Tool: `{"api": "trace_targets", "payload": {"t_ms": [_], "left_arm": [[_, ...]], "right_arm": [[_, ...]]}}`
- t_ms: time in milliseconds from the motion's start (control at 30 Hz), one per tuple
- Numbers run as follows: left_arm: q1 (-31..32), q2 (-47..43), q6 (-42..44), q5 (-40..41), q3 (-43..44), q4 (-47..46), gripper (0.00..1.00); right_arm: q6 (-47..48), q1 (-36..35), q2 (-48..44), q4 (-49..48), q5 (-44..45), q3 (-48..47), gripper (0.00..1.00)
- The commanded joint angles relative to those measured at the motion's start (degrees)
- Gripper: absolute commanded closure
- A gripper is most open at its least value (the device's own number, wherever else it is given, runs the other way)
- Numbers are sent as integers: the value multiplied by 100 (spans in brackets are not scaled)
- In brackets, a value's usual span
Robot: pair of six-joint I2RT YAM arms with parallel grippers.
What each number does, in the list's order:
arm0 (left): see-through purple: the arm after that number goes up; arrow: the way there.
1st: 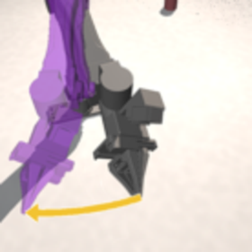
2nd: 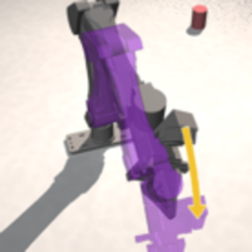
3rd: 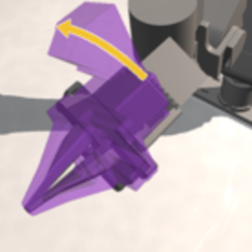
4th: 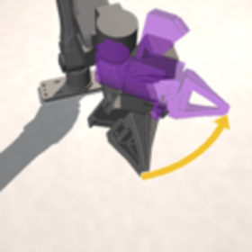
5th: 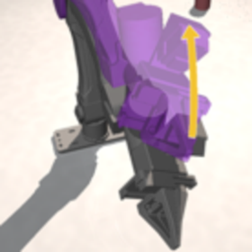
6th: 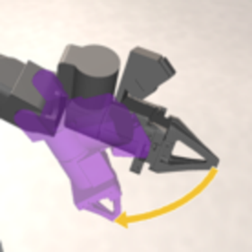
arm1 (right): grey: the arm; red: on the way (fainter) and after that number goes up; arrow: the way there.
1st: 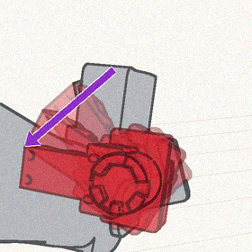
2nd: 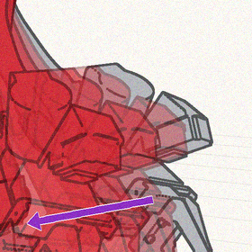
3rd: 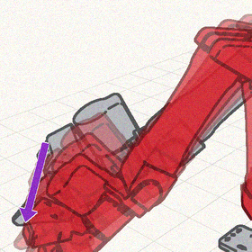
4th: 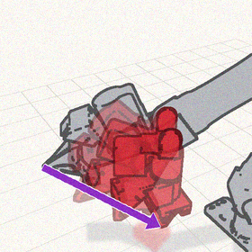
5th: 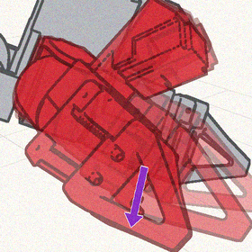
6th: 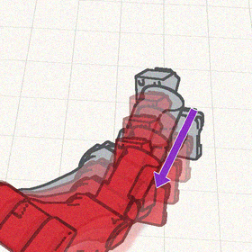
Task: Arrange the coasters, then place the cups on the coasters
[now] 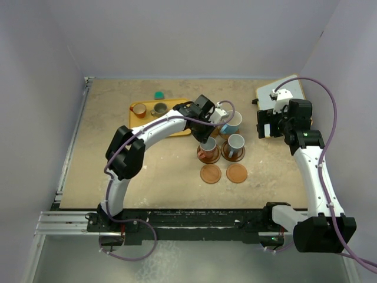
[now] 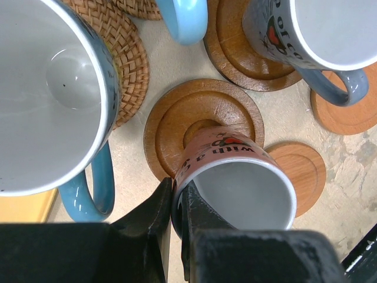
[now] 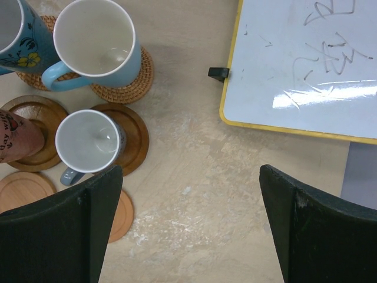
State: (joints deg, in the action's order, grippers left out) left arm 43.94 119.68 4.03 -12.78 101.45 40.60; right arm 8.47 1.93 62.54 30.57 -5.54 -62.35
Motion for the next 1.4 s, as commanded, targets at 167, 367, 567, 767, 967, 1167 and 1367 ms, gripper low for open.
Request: {"api": "trace_targets", "payload": {"t_ms": [167,367,567,767,967,1167,1367], "left_arm": [[35,48,9,-61,450,-8,97],[44,97,41,-25,509,45,97],[66,117,87,54,536,59,97],[96,113,140,176,538,62,97],[120,166,163,205,551,80,97],[140,193,188,263,577,106,96],[161,202,188,265,581,122,92]], "right_arm": [[-61,18,-93,-77,-85,-14,0],[-61,18,-78,-77,-96,-17,0],[-56,18,-67,-73,-96,-15,0],[-57,18,-59,-66,-105,-14,0],[-62,18,-63,-66,-105,-14,0],[-57,18,-58,-68,-105,-18,0],[-55,18,-59,-64,-113,-14,0]]}}
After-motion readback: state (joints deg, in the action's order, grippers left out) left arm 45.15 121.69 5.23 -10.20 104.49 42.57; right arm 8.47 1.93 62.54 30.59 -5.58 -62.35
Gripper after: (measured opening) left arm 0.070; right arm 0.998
